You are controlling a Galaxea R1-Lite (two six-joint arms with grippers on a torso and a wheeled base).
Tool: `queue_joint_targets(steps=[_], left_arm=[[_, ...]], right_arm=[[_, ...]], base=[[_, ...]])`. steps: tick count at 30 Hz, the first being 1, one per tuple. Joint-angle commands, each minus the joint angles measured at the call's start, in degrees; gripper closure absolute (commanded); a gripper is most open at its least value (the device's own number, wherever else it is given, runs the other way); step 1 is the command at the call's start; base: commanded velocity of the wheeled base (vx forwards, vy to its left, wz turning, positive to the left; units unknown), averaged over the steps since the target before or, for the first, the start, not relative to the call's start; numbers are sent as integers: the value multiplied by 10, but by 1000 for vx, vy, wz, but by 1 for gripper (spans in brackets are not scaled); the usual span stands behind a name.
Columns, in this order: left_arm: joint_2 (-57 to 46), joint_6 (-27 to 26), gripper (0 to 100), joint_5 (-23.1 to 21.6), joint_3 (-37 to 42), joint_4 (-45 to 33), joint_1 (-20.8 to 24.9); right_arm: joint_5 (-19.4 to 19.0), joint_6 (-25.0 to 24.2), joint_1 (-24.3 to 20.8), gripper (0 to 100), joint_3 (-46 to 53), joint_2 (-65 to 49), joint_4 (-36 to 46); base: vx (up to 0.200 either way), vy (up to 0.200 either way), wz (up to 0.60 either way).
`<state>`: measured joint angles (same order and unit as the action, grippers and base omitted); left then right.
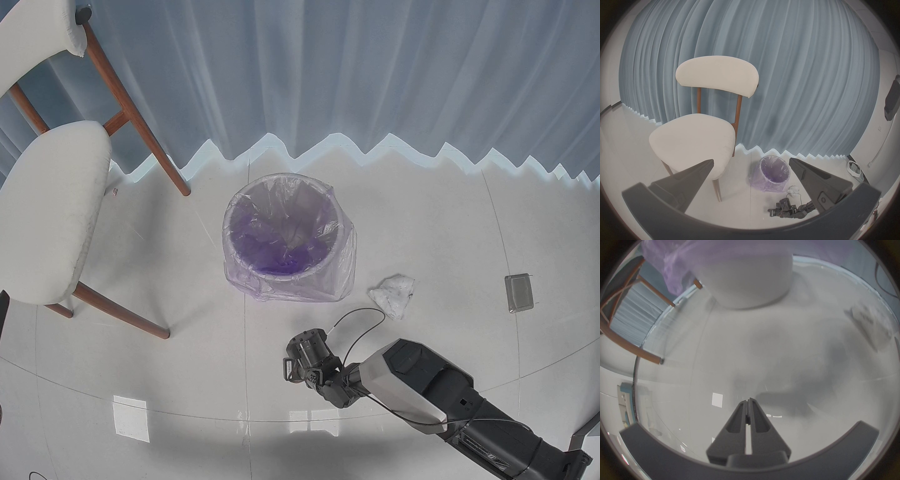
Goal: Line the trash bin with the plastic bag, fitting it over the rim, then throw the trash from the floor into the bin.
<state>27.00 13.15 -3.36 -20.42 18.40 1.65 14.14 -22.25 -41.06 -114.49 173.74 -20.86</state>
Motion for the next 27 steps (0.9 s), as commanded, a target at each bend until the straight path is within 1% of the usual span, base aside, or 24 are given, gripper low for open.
queue_joint_targets(steps=[1,5,6,7,8,9,10,11,12,13,14,15,16,17,19,20,21,22,23,24,25,26,27], left_arm=[[-1,0,0,0,-3,1,0],[-1,0,0,0,-9,1,0],[-1,0,0,1,-9,1,0],[-1,0,0,1,-9,1,0],[-3,0,0,2,-10,1,0],[-4,0,0,2,-10,1,0],[-5,0,0,1,-11,1,0],[-5,0,0,1,-13,1,1],[-5,0,0,1,-16,1,1],[-4,0,0,0,-17,1,1],[-4,0,0,-1,-17,1,1],[-4,1,0,-2,-16,1,2],[-4,1,0,-2,-16,1,2],[-4,1,0,-2,-12,1,2],[-4,0,0,-2,-9,1,2],[-4,0,0,-3,-9,1,2],[-3,0,0,-3,-9,1,2],[-2,0,0,-4,-12,1,2],[-1,0,0,-4,-14,1,2],[-1,0,0,-4,-16,1,2],[-2,0,0,-4,-16,1,2],[-2,0,0,-4,-16,1,2],[-4,0,0,-4,-16,1,1]], right_arm=[[4,-32,0,100,-1,8,14],[4,-137,-27,100,-1,-119,147],[0,-176,-33,100,-1,-182,218],[-5,-189,-36,100,-1,-205,252],[-60,-220,-44,100,-1,-298,391],[-129,-227,-46,100,-1,-362,506],[-194,-223,-47,100,-1,-412,610],[-250,-211,-48,100,-1,-463,721],[-291,-183,-48,100,-1,-503,831],[-313,-121,-43,100,-1,-546,979],[-322,-39,-30,100,-1,-573,1096],[-321,23,-3,100,-1,-583,1109],[-321,23,-3,100,-1,-583,1109],[-316,88,72,100,141,-603,985],[-316,68,91,100,322,-644,645],[-310,68,109,100,470,-644,399],[-294,81,121,100,576,-626,206],[-263,109,132,100,665,-588,6],[-214,151,141,100,743,-519,-217],[-168,185,151,100,788,-435,-421],[-146,203,164,100,794,-361,-575],[-146,203,164,100,794,-361,-575],[-153,201,172,100,744,-260,-691]], base=[[0,0,0],[0,0,0],[0,0,0],[0,0,0],[0,0,0],[0,0,0],[0,0,0],[0,0,0],[0,0,0],[0,0,0],[0,0,0],[0,0,0],[0,0,0],[0,0,0],[0,0,0],[0,0,0],[0,0,0],[0,0,0],[0,0,0],[0,0,0],[0,0,0],[0,0,0],[0,0,0]])
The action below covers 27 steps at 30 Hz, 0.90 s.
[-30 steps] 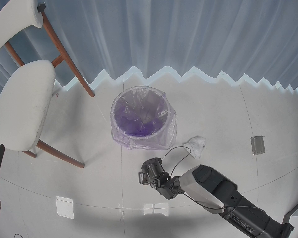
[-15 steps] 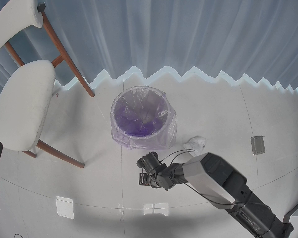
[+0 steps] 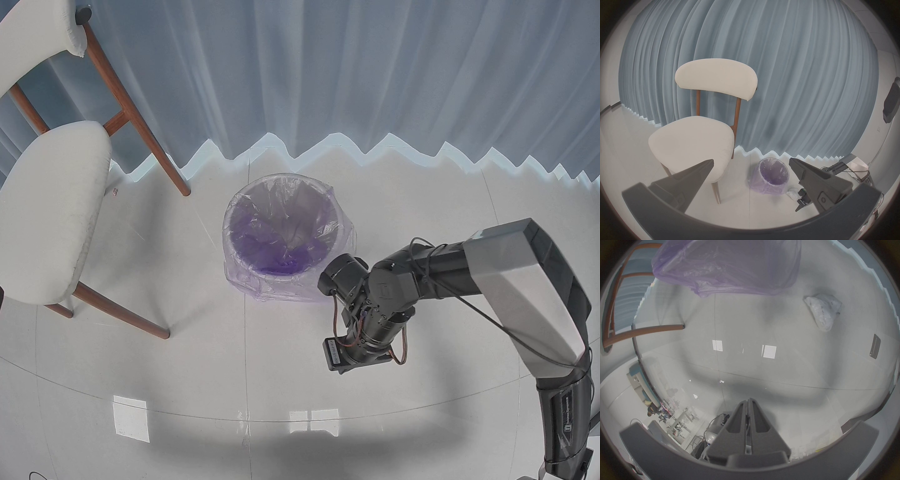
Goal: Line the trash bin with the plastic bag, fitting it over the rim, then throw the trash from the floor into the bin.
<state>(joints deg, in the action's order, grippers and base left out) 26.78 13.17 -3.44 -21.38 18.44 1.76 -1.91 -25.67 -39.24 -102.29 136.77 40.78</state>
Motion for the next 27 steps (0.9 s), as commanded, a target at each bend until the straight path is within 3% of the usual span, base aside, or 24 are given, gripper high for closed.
queue_joint_targets(steps=[1,3,5,27], left_arm=[[-2,0,0,-4,-7,0,-1],[-2,0,0,-3,-8,0,-1],[-2,0,0,-2,-9,0,-1],[-2,-14,0,-3,-8,0,-1]], right_arm=[[13,222,156,100,612,91,-1308],[38,135,157,100,626,26,-1270],[43,82,152,100,621,5,-1263],[41,98,189,100,719,-62,-1295]], base=[[0,0,0],[0,0,0],[0,0,0],[0,0,0]])
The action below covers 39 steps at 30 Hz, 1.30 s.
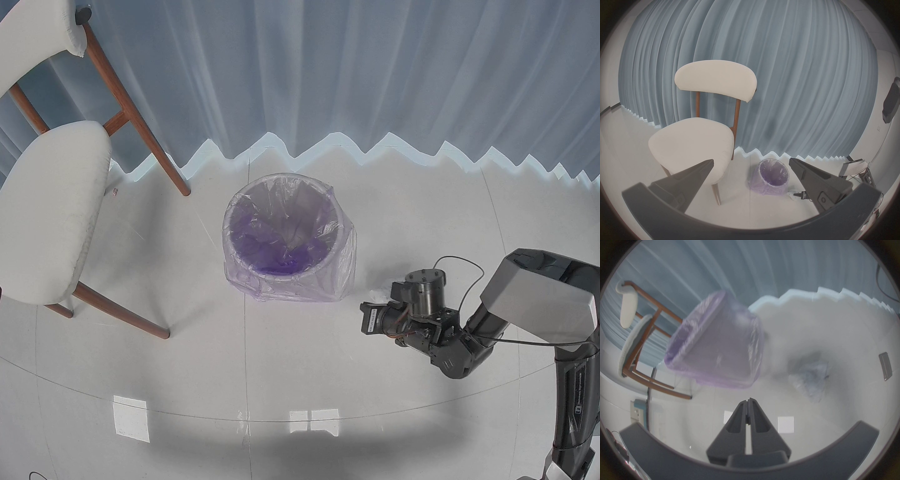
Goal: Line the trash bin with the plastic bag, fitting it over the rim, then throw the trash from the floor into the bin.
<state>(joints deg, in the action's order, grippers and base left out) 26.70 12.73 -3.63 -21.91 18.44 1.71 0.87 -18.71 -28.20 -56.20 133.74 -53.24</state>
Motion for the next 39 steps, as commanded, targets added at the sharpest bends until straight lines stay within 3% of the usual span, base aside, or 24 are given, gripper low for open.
queue_joint_targets(steps=[1,7,8,14,19,27,39], left_arm=[[-2,-9,0,-1,-3,0,0],[-3,-9,0,-2,-2,0,0],[-3,-9,0,-2,-2,0,0],[-3,-9,0,-3,-2,0,1],[-2,-9,0,-3,-2,0,2],[-2,-9,0,-2,-2,0,1],[0,-10,0,-2,4,-1,1]], right_arm=[[13,28,79,100,260,-32,-354],[6,29,102,100,303,-52,-354],[5,26,103,0,304,-52,-355],[5,20,104,0,303,-62,-344],[2,19,111,0,275,-65,-263],[-3,21,115,0,118,-22,-66],[-2,24,115,0,-60,90,54]], base=[[0,0,0],[0,0,0],[0,0,0],[0,0,0],[0,0,0],[0,0,0],[0,0,0]])
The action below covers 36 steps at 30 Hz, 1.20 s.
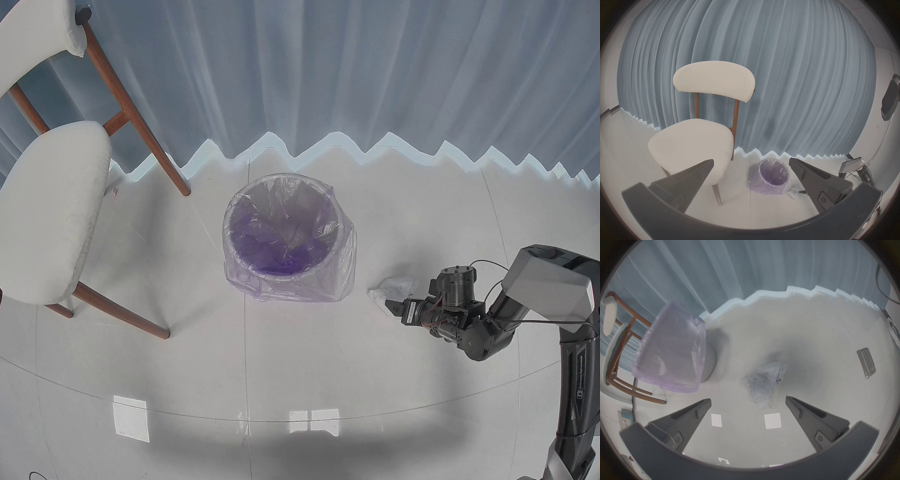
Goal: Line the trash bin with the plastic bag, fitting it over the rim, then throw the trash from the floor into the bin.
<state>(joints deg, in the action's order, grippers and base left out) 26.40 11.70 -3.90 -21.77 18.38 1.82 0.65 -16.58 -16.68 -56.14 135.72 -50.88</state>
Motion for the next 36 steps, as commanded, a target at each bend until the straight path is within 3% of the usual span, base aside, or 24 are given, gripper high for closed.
queue_joint_targets(steps=[1,5,12,15,16,19,20,26,36], left_arm=[[5,0,0,0,2,0,0],[7,0,0,0,3,0,1],[26,-1,0,-1,-2,1,3],[26,0,0,-1,-2,1,3],[28,-1,0,-1,-3,1,3],[26,0,0,0,-2,0,2],[25,-1,0,1,-2,0,2],[27,-1,0,0,-2,0,2],[43,-14,0,-2,-13,2,7]], right_arm=[[1,5,0,0,-88,89,41],[5,10,2,0,-151,129,73],[14,15,9,0,-299,167,227],[15,15,9,0,-303,168,228],[19,20,15,0,-385,202,272],[28,22,16,0,-430,218,304],[29,22,16,100,-439,220,311],[30,20,16,100,-440,209,311],[30,-8,35,100,-261,21,263]], base=[[0,0,0],[0,0,0],[0,0,0],[0,0,0],[0,0,0],[0,0,0],[0,0,0],[0,0,0],[0,0,0]])
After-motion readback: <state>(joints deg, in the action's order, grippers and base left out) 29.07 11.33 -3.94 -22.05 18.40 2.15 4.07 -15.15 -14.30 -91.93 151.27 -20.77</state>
